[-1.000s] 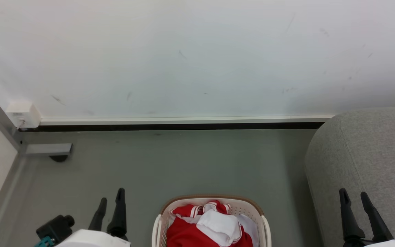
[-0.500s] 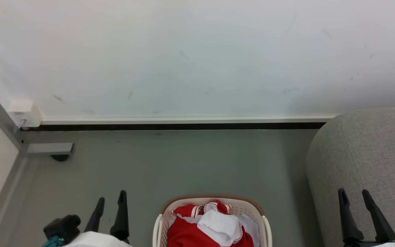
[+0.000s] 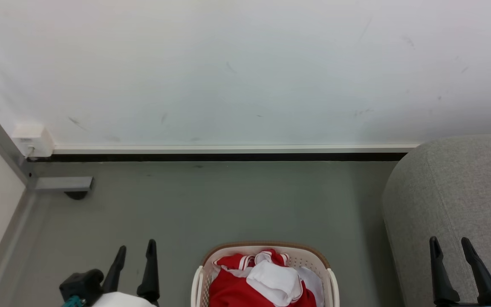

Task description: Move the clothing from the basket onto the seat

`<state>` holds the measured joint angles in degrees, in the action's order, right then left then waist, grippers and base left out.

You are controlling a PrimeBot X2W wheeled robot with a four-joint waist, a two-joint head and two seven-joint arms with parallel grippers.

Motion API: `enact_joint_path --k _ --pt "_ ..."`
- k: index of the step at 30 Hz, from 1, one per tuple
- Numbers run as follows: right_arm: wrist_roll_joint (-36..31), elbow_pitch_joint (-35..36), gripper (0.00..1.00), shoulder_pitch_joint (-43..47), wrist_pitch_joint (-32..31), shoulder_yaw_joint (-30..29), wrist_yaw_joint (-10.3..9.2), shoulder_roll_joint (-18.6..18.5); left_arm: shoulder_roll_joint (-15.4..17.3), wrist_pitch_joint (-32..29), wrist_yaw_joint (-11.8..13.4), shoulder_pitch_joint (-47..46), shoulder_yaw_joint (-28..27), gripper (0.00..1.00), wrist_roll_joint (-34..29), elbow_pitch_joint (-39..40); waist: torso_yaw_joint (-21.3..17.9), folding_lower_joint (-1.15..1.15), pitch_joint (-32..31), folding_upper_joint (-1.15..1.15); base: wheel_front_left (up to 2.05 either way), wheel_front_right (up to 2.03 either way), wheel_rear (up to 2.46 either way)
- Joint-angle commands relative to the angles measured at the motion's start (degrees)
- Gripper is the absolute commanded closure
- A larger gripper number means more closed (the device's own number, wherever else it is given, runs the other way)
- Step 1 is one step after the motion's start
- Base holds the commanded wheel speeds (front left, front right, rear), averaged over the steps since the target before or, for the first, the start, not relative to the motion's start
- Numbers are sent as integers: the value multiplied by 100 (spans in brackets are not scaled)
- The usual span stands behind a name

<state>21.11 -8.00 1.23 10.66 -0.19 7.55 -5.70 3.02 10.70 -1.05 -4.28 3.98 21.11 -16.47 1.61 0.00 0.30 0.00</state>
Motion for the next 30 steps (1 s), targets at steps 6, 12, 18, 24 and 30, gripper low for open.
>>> enact_joint_path --k 6,12,18,24,30 --pt "-220 -38 0 40 112 -67 -9 -1 41 110 -76 13 -17 0 -308 -50 19 0 -15 0 0 0 0" --pt "-337 -137 0 59 179 -76 -9 -22 28 179 -126 33 -3 0 -599 -56 42 0 -17 0 0 0 0" --pt "-447 -260 0 60 252 -57 -10 -55 20 253 -122 70 -10 0 -897 -16 64 0 -21 0 0 0 0" --pt "-514 -449 0 73 315 -74 -10 -77 12 325 -122 101 18 0 -1156 -12 91 0 -34 0 0 0 0" --pt "-657 -605 0 51 373 -22 -11 -113 6 371 -114 114 46 0 -1395 -23 112 0 -37 0 0 0 0"
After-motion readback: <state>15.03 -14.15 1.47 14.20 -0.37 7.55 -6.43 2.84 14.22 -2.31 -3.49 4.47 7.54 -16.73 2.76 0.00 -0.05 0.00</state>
